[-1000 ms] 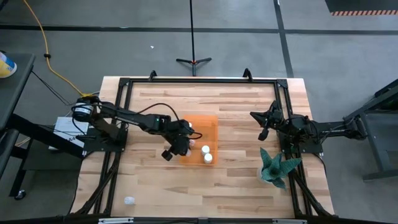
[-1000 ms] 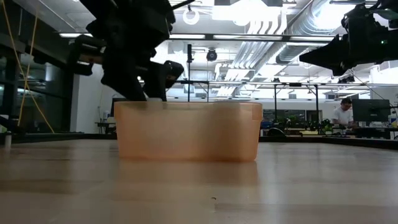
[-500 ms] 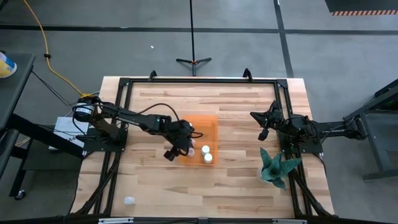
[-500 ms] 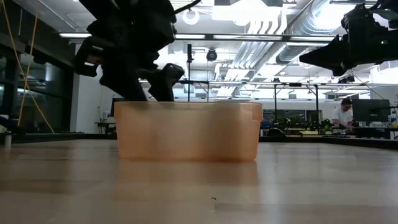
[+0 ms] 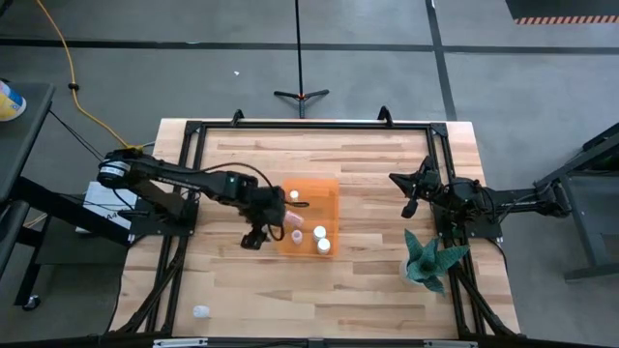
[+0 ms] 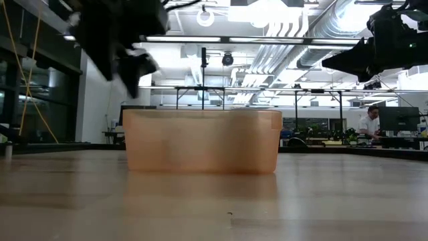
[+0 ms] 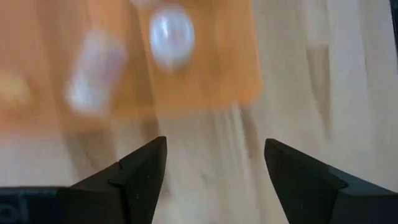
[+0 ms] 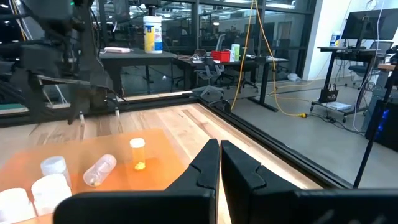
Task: Pick and place pill bottles into a basket
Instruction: Put the transparent pill bottle into the orange bin
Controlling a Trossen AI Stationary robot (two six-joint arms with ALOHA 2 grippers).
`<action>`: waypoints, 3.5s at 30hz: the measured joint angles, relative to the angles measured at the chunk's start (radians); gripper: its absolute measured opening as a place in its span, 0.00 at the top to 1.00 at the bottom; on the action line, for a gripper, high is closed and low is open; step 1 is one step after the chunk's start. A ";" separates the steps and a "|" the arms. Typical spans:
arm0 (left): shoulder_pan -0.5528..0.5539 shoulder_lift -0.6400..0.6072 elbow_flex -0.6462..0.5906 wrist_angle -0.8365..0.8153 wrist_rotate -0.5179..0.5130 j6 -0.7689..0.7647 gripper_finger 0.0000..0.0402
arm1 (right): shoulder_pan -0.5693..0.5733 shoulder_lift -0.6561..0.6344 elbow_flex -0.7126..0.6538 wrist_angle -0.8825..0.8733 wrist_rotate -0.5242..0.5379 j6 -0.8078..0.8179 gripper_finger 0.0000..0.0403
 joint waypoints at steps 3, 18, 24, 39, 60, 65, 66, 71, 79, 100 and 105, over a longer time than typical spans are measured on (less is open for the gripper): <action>-0.043 0.000 0.005 -0.127 0.004 -0.231 0.26 | 0.000 0.000 0.000 0.000 0.000 0.000 0.98; -0.421 0.007 0.004 -0.220 0.103 -1.402 0.26 | 0.000 0.000 0.000 0.000 0.000 -0.022 0.98; -0.596 0.019 0.004 -0.195 0.045 -1.703 0.26 | 0.000 0.000 0.000 0.010 -0.004 -0.023 0.98; -0.875 0.065 0.004 -0.026 -0.010 -2.262 0.26 | 0.000 0.000 0.000 -0.006 -0.138 -0.025 0.98; -0.934 0.165 0.003 -0.020 -0.033 -2.283 0.26 | 0.000 0.000 0.000 -0.008 -0.227 -0.023 0.98; -0.934 0.183 0.002 -0.020 -0.025 -2.282 0.26 | 0.000 0.000 0.000 -0.008 -0.227 -0.023 0.98; -0.934 0.187 0.003 -0.017 -0.018 -2.278 0.26 | 0.000 0.000 0.000 -0.008 -0.227 -0.024 0.98; -0.933 0.220 0.003 -0.010 -0.015 -2.222 0.26 | 0.000 0.000 0.000 -0.008 -0.227 -0.024 0.98; -0.933 0.229 0.003 0.011 -0.019 -2.179 0.40 | 0.000 0.000 0.000 0.000 -0.226 -0.024 0.98; -0.456 0.019 0.009 -0.123 -0.278 -1.006 0.55 | 0.000 0.000 0.000 0.000 -0.212 -0.022 0.98; -0.202 -0.004 0.067 -0.122 -0.274 -0.536 0.57 | 0.000 0.000 0.000 0.000 -0.174 -0.018 0.98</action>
